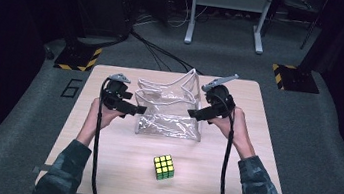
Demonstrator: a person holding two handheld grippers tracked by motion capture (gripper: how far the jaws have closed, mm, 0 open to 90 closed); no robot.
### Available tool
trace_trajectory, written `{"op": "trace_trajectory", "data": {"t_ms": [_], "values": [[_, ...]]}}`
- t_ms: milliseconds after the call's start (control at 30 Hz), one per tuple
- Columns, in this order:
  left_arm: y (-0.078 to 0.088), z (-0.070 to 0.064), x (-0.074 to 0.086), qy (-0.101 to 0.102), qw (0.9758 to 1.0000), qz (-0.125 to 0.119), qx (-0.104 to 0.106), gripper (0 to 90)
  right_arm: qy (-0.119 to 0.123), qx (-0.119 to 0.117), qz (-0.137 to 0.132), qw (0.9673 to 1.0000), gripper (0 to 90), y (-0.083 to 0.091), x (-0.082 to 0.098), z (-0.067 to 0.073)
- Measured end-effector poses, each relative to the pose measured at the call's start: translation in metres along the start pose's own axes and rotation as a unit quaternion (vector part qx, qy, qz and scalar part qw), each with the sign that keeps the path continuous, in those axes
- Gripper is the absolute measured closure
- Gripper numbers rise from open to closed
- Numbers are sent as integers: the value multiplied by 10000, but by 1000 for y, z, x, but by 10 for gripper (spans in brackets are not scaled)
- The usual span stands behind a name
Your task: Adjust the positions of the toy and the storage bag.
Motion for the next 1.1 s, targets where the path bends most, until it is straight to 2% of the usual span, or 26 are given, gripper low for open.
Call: {"op": "trace_trajectory", "data": {"t_ms": [167, 300, 667, 733, 867, 933, 967, 1100], "values": [[1, 2, -11, 5, 10000, 0, -70, 82, 9, 34, -5, 10000, 117, -1, -9, -2], [-1, 9, -21, -7, 9999, 11, -122, 101, 23, 42, -36, 10000, 121, -2, -19, -6], [-7, 16, -38, 21, 9998, 58, -182, 131, 12, 59, -31, 10000, 136, -9, -34, -12], [-10, 17, -41, 2, 9998, 103, -178, 145, -52, 68, -30, 10000, 139, -11, -37, -14], [-20, 19, -47, -25, 9992, 273, -302, 201, -91, 99, 34, 9999, 163, -19, -43, -19], [-25, 20, -48, -18, 9989, 364, -298, 236, -115, 62, 70, 9999, 178, -26, -46, -22], [-28, 21, -49, 2, 9988, 382, -308, 273, -161, 37, 128, 9998, 191, -31, -49, -25], [-30, 20, -54, 31, 9988, 342, -362, 318, -170, 33, 208, 9996, 233, -41, -53, -28]]}}
Point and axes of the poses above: each handheld gripper's, and its own axes: y roughly backward along the jaws, x roughly out of its underside, z roughly to its left, the point moved 2 cm from there along -y, roughly forward along the jaws, and after that the axes turned 4 degrees about y, right-handed, at the moved point
